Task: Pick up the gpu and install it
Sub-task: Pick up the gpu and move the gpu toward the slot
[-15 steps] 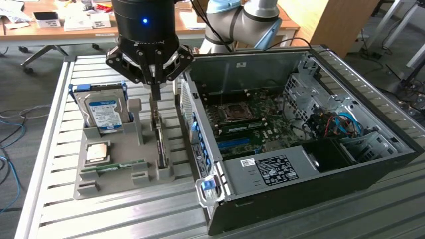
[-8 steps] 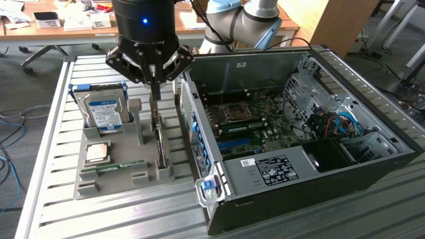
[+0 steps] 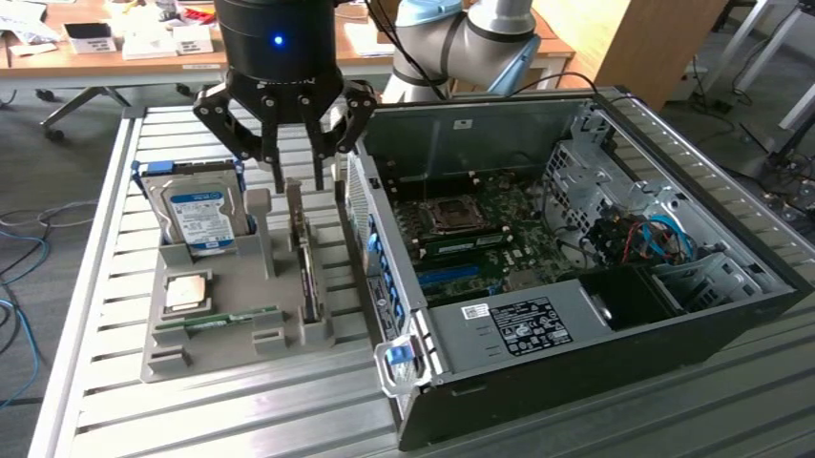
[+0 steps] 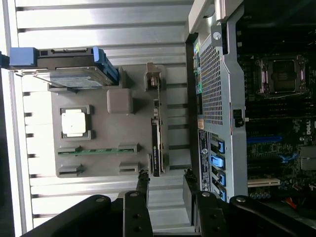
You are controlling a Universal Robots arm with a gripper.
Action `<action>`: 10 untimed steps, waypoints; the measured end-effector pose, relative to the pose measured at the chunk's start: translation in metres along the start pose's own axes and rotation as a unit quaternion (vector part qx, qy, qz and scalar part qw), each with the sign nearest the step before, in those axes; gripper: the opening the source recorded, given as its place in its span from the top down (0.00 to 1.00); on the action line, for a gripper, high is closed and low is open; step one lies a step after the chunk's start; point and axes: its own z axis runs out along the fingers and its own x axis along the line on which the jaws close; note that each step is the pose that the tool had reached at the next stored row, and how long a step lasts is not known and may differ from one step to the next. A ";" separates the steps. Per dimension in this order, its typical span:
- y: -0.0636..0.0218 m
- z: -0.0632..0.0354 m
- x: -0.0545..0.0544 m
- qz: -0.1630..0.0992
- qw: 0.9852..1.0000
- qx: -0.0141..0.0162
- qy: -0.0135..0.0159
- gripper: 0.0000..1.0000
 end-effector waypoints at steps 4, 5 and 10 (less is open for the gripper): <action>0.0000 0.0000 0.000 0.000 1.000 0.000 0.000 0.58; 0.0000 0.0000 0.000 0.000 1.000 0.000 0.000 0.58; -0.0002 0.0038 0.000 0.000 1.000 0.000 0.000 0.58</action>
